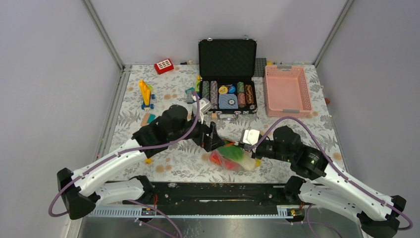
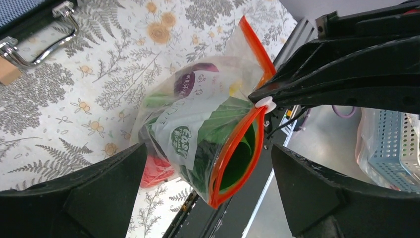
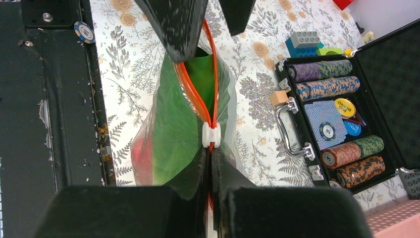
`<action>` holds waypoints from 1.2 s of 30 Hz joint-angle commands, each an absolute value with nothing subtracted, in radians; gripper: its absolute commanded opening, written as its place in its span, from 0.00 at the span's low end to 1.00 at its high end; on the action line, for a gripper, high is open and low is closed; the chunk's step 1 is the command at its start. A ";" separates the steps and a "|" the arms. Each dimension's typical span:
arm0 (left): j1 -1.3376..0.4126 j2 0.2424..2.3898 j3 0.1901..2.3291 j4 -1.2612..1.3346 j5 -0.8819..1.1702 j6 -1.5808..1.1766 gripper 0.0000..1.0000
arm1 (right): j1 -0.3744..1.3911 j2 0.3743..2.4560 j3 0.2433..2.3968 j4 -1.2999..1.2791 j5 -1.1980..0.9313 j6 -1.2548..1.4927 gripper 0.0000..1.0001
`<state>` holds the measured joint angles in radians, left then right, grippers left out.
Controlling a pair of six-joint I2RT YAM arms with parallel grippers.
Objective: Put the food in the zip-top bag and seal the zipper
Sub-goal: Adjust the fake vegetable in the zipper food storage bag.
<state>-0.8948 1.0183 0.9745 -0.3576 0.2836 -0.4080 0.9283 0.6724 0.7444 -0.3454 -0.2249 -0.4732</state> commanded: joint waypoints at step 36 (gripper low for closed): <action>-0.885 1.102 1.003 -0.390 0.285 -0.423 0.93 | 0.930 0.645 0.766 -0.234 -0.247 -0.470 0.00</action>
<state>-0.8890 1.1019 1.0206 -0.4030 0.2764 -0.4416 0.9283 0.6670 0.7444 -0.3454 -0.2478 -0.4740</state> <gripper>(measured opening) 0.941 0.022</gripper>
